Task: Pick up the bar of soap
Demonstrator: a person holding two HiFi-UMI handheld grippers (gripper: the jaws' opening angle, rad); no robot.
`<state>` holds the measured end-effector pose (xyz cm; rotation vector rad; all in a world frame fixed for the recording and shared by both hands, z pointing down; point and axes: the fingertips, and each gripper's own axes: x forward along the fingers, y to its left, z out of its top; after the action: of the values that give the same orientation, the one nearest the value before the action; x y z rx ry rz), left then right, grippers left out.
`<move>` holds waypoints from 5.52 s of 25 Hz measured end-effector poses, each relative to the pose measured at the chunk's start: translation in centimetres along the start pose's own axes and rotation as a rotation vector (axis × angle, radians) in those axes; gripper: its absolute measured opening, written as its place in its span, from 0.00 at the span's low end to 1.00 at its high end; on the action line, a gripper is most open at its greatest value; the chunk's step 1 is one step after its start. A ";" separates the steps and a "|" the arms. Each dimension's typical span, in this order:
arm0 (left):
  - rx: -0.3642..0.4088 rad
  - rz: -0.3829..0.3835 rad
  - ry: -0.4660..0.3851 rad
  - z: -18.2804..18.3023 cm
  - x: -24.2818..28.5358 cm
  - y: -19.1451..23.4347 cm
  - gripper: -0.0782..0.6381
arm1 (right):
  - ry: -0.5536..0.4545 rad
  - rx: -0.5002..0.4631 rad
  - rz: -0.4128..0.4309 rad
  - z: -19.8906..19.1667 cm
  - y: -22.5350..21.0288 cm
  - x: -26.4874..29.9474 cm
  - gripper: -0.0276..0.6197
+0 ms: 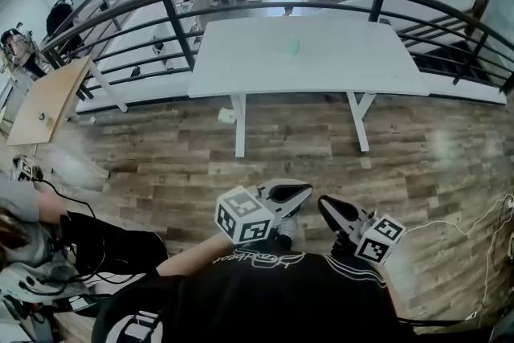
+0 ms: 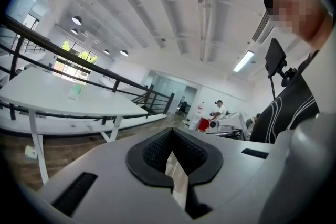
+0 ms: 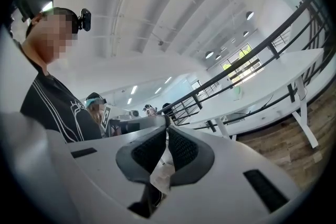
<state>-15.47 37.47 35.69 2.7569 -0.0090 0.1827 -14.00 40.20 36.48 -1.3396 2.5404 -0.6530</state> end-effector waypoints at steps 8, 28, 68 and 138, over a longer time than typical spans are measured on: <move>-0.022 0.011 -0.053 7.2 3.2 12.4 0.12 | 0.059 -0.047 -0.010 7.2 -8.0 9.0 0.07; -0.048 0.069 -0.059 11.4 4.7 21.1 0.12 | 0.031 -0.074 0.016 11.7 -14.5 15.6 0.07; -0.093 0.295 -0.067 21.4 23.4 47.6 0.12 | 0.128 -0.004 0.205 25.6 -44.2 28.9 0.07; -0.030 0.847 0.341 11.8 26.6 72.8 0.50 | 0.261 0.176 0.233 22.7 -62.1 38.1 0.07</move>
<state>10.20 -34.02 55.02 2.4749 -1.0691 0.8487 18.13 -28.22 46.65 -0.9366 2.7031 -1.0318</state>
